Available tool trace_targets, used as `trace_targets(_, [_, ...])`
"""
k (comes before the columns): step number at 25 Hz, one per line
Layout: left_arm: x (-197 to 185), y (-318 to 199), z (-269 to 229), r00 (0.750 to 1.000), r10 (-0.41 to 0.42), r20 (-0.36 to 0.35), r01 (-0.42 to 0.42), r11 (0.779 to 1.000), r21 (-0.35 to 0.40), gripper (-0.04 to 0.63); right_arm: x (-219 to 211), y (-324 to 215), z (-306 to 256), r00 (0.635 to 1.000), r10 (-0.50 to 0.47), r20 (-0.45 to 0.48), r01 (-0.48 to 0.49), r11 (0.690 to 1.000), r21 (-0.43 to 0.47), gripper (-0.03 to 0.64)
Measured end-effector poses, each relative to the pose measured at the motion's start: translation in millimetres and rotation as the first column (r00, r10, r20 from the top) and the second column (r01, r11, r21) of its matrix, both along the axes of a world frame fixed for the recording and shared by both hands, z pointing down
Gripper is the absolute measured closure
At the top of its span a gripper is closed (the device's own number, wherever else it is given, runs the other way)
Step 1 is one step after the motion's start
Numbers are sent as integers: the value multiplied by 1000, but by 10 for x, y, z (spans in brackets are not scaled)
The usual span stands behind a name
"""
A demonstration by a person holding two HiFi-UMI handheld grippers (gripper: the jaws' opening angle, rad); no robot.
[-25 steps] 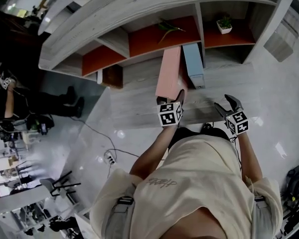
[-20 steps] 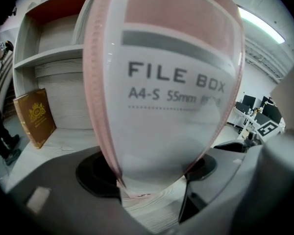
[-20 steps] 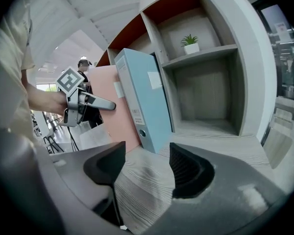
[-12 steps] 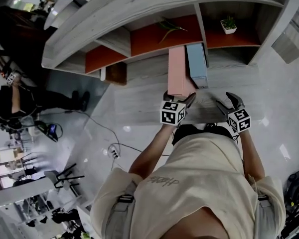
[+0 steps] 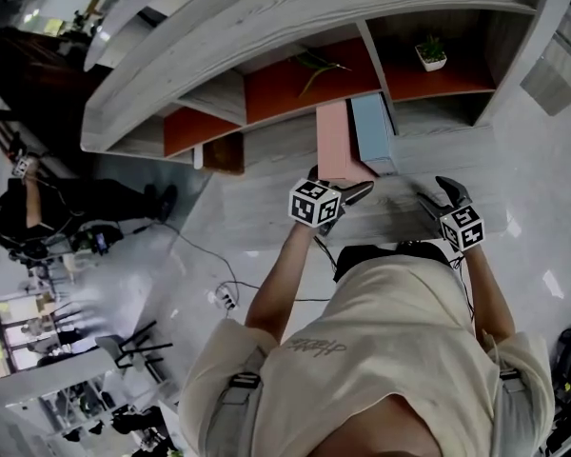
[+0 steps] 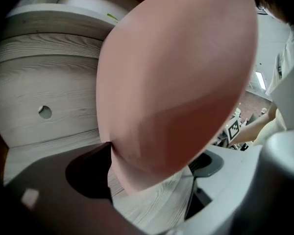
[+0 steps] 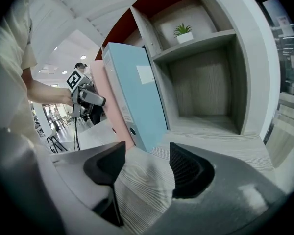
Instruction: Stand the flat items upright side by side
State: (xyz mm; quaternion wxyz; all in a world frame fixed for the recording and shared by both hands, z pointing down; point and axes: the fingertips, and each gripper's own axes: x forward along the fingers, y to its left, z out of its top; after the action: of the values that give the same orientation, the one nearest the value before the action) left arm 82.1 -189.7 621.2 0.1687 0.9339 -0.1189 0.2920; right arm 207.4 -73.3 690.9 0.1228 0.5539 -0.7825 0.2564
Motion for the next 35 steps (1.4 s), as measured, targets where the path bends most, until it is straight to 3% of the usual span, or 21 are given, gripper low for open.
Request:
trace_targets(12, [142,-180,9,995,98,-23,-98,995,-2,89,164,-37,18,1000,6,6,-6,1000,-21,336])
trace_targets(26, [267,-149,-12,1000,-7,-8,7,1000,-18,101,9,-105,40,1000,-15,20,15,1000,-24,336])
trace_targets(35, [252,-145,-41,1000,-12,-14,12,1000,-16,103,-62,-40,-3,999,4,34,-3,1000,-15,336])
